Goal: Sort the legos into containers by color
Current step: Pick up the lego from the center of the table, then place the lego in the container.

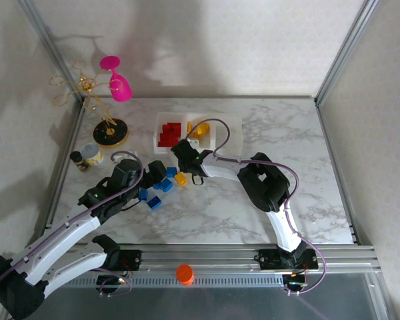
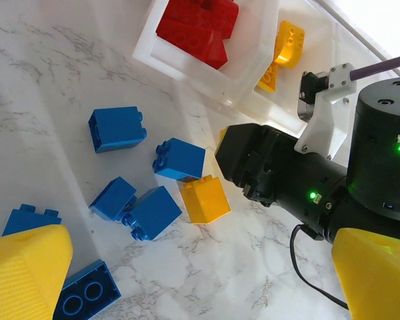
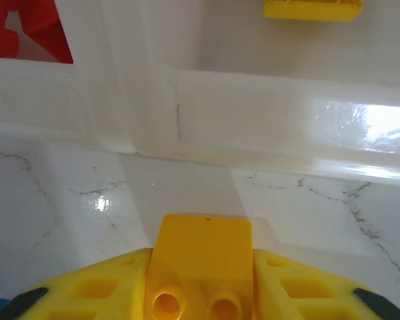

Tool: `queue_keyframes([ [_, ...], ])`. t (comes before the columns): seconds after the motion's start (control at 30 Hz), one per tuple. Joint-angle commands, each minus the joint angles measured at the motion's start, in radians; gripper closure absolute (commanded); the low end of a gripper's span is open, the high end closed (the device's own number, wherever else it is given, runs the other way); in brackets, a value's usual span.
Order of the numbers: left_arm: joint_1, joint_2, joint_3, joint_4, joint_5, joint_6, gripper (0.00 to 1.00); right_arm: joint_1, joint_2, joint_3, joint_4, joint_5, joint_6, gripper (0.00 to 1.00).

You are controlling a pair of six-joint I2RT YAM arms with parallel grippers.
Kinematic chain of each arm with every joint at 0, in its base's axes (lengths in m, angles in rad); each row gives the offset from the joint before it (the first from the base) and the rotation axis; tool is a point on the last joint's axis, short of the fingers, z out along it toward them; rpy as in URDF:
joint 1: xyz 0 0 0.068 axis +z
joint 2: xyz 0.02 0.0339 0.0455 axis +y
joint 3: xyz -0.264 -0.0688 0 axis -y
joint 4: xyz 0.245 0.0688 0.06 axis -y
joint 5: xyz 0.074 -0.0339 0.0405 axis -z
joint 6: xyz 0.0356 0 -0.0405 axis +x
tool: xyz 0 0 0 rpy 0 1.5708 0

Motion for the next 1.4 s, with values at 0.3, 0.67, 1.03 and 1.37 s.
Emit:
queue_keyframes([
  [0.3, 0.01, -0.002, 0.019, 0.006, 0.023, 0.021, 0.0, 0.011, -0.218, -0.116, -0.029, 0.007, -0.025, 0.71],
  [0.67, 0.011, 0.099, 0.067, 0.084, 0.06, 0.035, 0.0, -0.03, -0.273, -0.046, -0.085, 0.084, -0.127, 0.7],
  [1.03, 0.012, 0.22, 0.125, 0.142, 0.03, 0.038, 0.0, -0.147, -0.015, 0.224, -0.111, 0.104, -0.251, 0.7],
  [1.37, 0.014, 0.266, 0.138, 0.157, 0.029, 0.032, 0.0, -0.179, 0.086, 0.379, -0.152, 0.076, -0.293, 0.51],
])
